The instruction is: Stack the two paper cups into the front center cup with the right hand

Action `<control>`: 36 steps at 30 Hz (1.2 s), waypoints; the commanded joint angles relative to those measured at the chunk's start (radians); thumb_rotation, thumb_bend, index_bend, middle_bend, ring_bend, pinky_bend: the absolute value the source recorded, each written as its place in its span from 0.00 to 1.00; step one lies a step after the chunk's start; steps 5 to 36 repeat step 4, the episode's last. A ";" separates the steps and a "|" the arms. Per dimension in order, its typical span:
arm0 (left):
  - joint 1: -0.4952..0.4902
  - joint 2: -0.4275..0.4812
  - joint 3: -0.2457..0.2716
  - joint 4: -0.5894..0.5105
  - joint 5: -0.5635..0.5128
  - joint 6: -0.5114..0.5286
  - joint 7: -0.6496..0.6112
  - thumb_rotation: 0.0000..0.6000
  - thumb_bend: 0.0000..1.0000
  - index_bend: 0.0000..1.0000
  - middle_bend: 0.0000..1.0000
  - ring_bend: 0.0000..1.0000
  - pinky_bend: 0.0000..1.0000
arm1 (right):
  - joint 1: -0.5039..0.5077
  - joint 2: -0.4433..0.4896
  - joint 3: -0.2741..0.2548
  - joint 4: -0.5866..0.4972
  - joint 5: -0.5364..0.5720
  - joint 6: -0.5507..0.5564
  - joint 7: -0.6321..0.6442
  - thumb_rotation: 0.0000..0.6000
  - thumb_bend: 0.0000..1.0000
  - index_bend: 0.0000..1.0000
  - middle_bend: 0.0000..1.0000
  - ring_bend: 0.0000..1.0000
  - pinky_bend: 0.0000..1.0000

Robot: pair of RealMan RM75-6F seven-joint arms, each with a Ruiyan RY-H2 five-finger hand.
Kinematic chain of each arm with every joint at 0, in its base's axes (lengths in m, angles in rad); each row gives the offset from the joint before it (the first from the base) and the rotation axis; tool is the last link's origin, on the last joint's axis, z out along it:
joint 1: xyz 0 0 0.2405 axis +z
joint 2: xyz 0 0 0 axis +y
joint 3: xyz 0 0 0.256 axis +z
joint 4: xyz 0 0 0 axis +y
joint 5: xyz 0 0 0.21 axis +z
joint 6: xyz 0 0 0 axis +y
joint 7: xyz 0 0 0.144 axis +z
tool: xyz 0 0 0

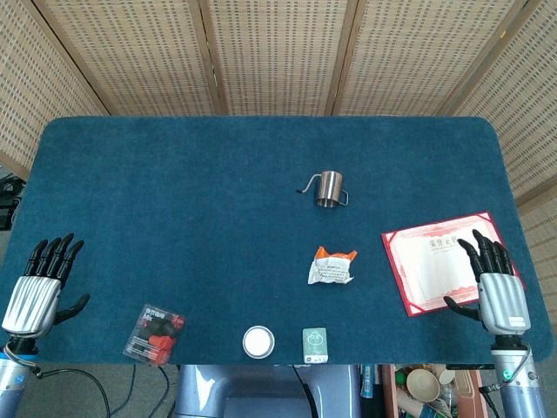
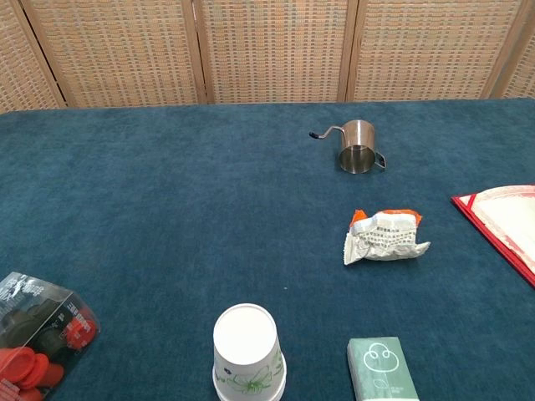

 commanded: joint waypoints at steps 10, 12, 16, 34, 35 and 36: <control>0.000 -0.004 -0.006 0.008 -0.016 -0.006 -0.008 1.00 0.26 0.00 0.00 0.00 0.00 | -0.031 0.002 0.004 0.023 -0.018 -0.004 0.050 1.00 0.05 0.14 0.00 0.00 0.00; 0.000 -0.004 -0.006 0.008 -0.016 -0.006 -0.008 1.00 0.26 0.00 0.00 0.00 0.00 | -0.031 0.002 0.004 0.023 -0.018 -0.004 0.050 1.00 0.05 0.14 0.00 0.00 0.00; 0.000 -0.004 -0.006 0.008 -0.016 -0.006 -0.008 1.00 0.26 0.00 0.00 0.00 0.00 | -0.031 0.002 0.004 0.023 -0.018 -0.004 0.050 1.00 0.05 0.14 0.00 0.00 0.00; 0.000 -0.004 -0.006 0.008 -0.016 -0.006 -0.008 1.00 0.26 0.00 0.00 0.00 0.00 | -0.031 0.002 0.004 0.023 -0.018 -0.004 0.050 1.00 0.05 0.14 0.00 0.00 0.00; 0.000 -0.004 -0.006 0.008 -0.016 -0.006 -0.008 1.00 0.26 0.00 0.00 0.00 0.00 | -0.031 0.002 0.004 0.023 -0.018 -0.004 0.050 1.00 0.05 0.14 0.00 0.00 0.00; 0.000 -0.004 -0.006 0.008 -0.016 -0.006 -0.008 1.00 0.26 0.00 0.00 0.00 0.00 | -0.031 0.002 0.004 0.023 -0.018 -0.004 0.050 1.00 0.05 0.14 0.00 0.00 0.00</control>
